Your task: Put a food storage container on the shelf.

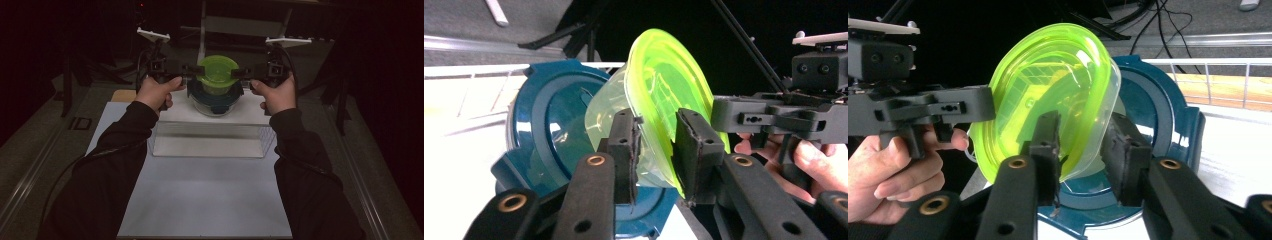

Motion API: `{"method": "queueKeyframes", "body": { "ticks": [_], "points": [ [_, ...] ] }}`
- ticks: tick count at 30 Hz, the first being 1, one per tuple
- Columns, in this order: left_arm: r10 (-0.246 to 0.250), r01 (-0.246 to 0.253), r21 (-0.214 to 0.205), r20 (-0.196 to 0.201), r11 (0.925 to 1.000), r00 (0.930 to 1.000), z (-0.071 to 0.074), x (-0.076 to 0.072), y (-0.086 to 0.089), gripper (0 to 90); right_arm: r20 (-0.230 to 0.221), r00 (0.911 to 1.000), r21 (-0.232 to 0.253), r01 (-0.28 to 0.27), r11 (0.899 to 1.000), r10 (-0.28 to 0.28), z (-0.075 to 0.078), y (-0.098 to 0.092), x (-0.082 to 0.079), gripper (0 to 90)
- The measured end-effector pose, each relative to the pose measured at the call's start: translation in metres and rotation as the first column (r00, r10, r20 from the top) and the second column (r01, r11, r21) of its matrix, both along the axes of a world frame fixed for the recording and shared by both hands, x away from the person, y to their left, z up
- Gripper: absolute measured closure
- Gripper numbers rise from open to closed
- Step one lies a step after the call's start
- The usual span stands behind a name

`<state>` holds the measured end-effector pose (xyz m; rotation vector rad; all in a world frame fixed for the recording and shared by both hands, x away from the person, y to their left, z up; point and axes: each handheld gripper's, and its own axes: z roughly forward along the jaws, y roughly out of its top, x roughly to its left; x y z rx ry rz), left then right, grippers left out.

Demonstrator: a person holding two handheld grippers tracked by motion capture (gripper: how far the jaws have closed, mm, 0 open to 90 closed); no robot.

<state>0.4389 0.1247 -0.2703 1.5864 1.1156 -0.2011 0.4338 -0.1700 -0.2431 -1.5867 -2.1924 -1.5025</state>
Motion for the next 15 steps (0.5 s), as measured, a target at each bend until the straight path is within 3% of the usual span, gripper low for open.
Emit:
{"method": "queueKeyframes", "body": {
  "ticks": [5, 10, 12, 15],
  "points": [
    [0.005, -0.006, 0.014, 0.021, 0.9999, 0.9998, 0.002, -0.001, -0.002, 53.7, 0.028, 0.9996, -0.001, 0.007, 1.000, -0.007, 0.002, -0.002, 0.002, 54.0],
    [0.021, -0.020, -0.017, 0.039, 0.9997, 0.9990, 0.005, -0.004, 0.002, 40.6, 0.044, 0.9990, -0.003, -0.008, 1.000, 0.008, 0.002, -0.005, 0.003, 38.4],
    [-0.009, 0.011, -0.025, 0.074, 0.9996, 0.9972, 0.005, -0.007, 0.004, 33.7, 0.047, 0.9989, -0.001, -0.011, 1.000, 0.011, 0.002, -0.007, 0.002, 34.7],
    [-0.009, 0.011, -0.018, 0.134, 0.9998, 0.9910, 0.007, -0.014, 0.006, 30.6, 0.067, 0.9967, 0.011, -0.045, 0.999, 0.045, 0.002, -0.010, 0.000, 25.5]
  ]
}}
